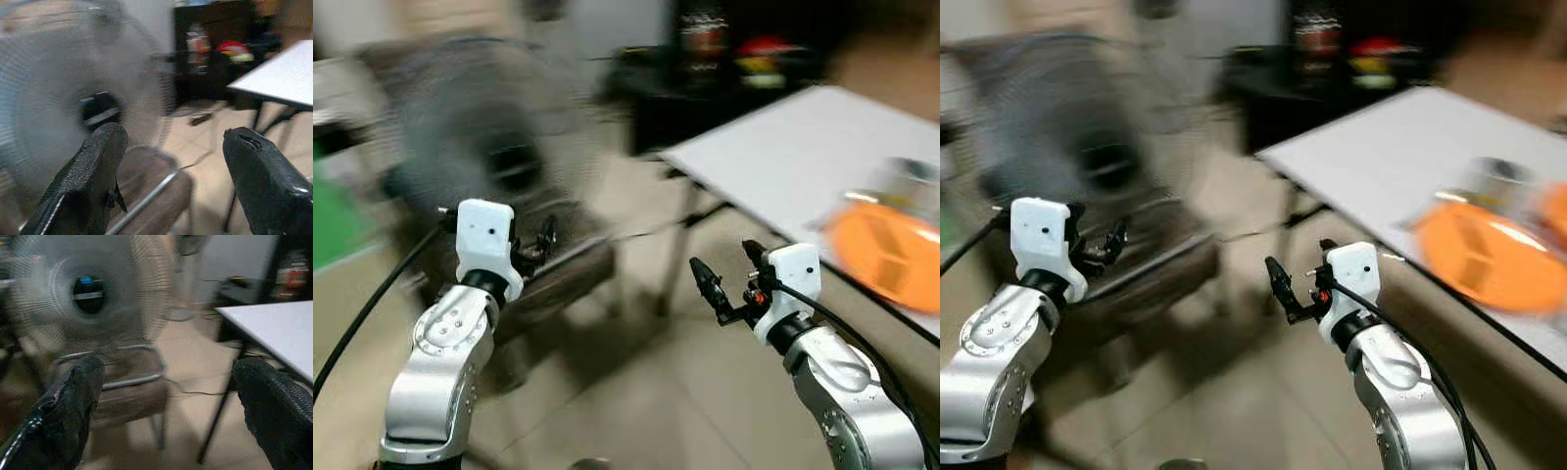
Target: Setting the table
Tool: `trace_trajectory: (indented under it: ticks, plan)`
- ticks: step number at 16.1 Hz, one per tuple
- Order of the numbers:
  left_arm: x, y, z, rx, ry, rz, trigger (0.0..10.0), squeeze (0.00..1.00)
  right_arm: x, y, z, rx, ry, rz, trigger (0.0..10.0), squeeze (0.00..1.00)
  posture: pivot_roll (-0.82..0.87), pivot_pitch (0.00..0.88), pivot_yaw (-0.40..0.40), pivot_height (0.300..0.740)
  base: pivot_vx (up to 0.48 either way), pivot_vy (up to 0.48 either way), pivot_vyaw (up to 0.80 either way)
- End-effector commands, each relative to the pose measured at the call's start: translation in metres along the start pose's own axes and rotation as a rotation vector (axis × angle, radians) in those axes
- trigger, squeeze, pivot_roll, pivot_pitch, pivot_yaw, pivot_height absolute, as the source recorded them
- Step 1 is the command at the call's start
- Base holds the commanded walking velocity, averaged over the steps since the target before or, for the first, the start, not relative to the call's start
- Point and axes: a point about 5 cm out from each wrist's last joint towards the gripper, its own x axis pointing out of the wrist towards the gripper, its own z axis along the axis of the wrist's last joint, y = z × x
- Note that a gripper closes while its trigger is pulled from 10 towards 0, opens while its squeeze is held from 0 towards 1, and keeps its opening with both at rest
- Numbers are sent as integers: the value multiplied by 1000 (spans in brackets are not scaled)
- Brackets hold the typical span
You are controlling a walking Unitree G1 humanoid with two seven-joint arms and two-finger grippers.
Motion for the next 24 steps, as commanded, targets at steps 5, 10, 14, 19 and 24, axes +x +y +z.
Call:
trace_trajectory:
  ticks: [5, 10, 14, 19, 24]
  plan:
    - [3, -2, 2, 9, 7, -15, 10000, 0, -3, -10, -2, 57, -7, -99, 10000, 0, 95, 0, 53, 740, 0, 0, 0]
    - [3, -2, 2, -3, 9, -33, 10000, 0, -4, -8, -3, 29, 0, -96, 10000, 0, 98, 0, 62, 740, 0, 220, 0]
    - [2, -1, 3, -2, 11, -30, 10000, 0, -3, -4, -3, 36, -1, -62, 10000, 0, 105, 0, 57, 740, 0, 402, 800]
    - [2, -3, 3, -5, 12, -30, 10000, 0, -3, -5, -3, 29, 0, -43, 10000, 0, 103, 0, 55, 740, 0, 406, 800]
    - [3, -4, 3, -5, 13, -36, 10000, 0, -6, -7, -4, 31, 2, -51, 10000, 0, 100, 0, 57, 740, 0, 401, 800]
